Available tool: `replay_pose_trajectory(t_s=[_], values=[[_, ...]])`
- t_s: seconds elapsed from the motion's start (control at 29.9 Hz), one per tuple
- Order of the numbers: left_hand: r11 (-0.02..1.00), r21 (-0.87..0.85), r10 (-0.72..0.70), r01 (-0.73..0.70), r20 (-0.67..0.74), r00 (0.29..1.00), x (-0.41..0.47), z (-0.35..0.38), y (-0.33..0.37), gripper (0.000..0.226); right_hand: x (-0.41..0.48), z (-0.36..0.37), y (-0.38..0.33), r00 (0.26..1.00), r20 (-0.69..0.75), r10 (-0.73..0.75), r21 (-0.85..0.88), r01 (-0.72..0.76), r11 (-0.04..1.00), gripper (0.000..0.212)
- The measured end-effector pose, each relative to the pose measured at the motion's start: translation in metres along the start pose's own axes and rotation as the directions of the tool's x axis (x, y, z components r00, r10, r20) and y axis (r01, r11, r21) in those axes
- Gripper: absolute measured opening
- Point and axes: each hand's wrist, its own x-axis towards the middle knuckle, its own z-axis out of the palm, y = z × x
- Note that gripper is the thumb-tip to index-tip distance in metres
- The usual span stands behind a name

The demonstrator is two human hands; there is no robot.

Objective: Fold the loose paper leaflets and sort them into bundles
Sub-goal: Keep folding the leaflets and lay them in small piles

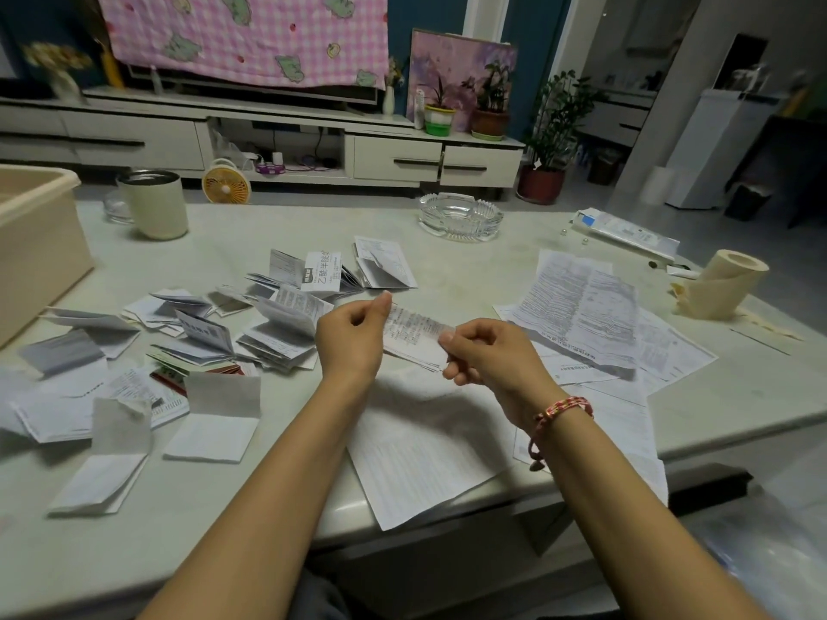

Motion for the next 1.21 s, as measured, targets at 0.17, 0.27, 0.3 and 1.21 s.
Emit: replay_pose_trajectory(t_s=[0.17, 0.27, 0.3, 1.21], values=[[0.982, -0.1, -0.152, 0.158, 0.062, 0.986, 0.004, 0.002, 0.0, 0.024, 0.022, 0.007, -0.001, 0.994, -0.103, 0.046, 0.141, -0.031, 0.99, 0.013], [0.969, -0.133, -0.203, 0.21, 0.063, 0.977, 0.004, 0.007, 0.0, 0.02, 0.047, 0.012, -0.001, 0.981, -0.179, 0.068, 0.223, -0.027, 0.975, 0.011], [0.968, -0.138, -0.207, 0.211, 0.042, 0.978, 0.009, 0.006, -0.001, 0.017, 0.06, 0.02, -0.003, 0.981, -0.18, 0.071, 0.233, -0.028, 0.972, 0.014], [0.959, -0.118, -0.253, 0.258, 0.058, 0.966, 0.026, 0.019, 0.007, 0.023, 0.148, 0.008, -0.003, 0.964, -0.182, -0.196, -0.43, 0.102, 0.897, 0.013]])
